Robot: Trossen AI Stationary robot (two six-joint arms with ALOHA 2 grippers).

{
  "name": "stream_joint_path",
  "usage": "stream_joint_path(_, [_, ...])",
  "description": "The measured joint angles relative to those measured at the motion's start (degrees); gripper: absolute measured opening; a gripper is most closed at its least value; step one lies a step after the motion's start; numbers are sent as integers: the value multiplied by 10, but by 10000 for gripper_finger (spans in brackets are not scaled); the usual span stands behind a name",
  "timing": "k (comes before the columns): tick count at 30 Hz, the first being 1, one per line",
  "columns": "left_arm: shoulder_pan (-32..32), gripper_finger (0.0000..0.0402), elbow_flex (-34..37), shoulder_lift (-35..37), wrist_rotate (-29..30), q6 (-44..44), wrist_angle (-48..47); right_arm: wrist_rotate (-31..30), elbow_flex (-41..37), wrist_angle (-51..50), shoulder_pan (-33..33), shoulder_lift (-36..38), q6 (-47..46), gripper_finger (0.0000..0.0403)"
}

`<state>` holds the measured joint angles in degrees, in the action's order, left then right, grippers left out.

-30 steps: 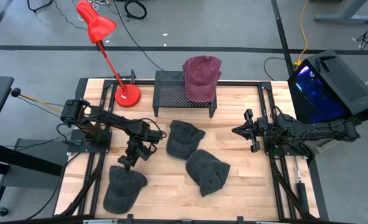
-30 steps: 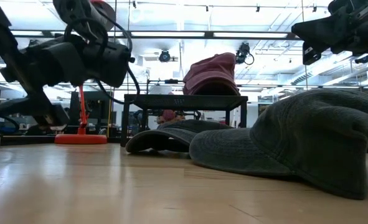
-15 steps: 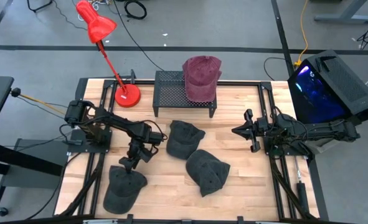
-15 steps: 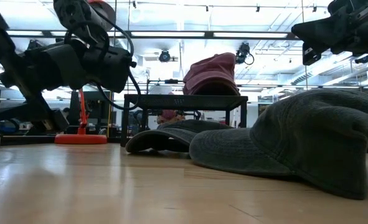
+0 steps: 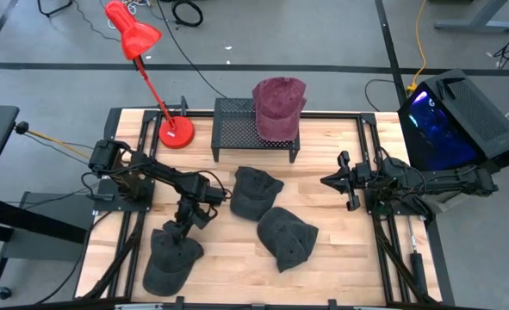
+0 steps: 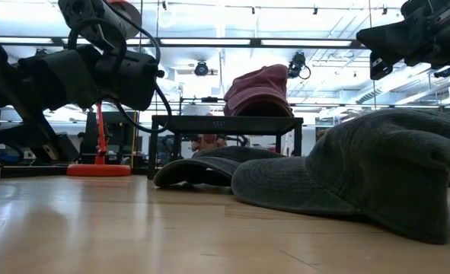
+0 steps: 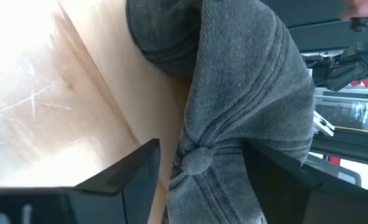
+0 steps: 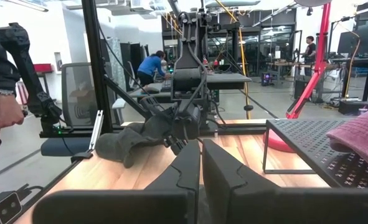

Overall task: Pick & Place hat
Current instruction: Put the bottom left black cap on the shelf

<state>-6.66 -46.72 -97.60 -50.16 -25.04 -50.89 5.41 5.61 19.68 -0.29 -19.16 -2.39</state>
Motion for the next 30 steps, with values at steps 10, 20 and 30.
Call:
stream_joint_path(10, [0, 134, 0, 0, -1, 4, 0, 0, 0, 0, 0, 0, 0, 23])
stream_joint_path(20, [0, 58, 0, 0, 14, 19, 0, 0, 0, 0, 0, 0, 0, 23])
stream_joint_path(30, [0, 50, -2, 0, 17, 31, -1, 0, 0, 0, 0, 0, 0, 23])
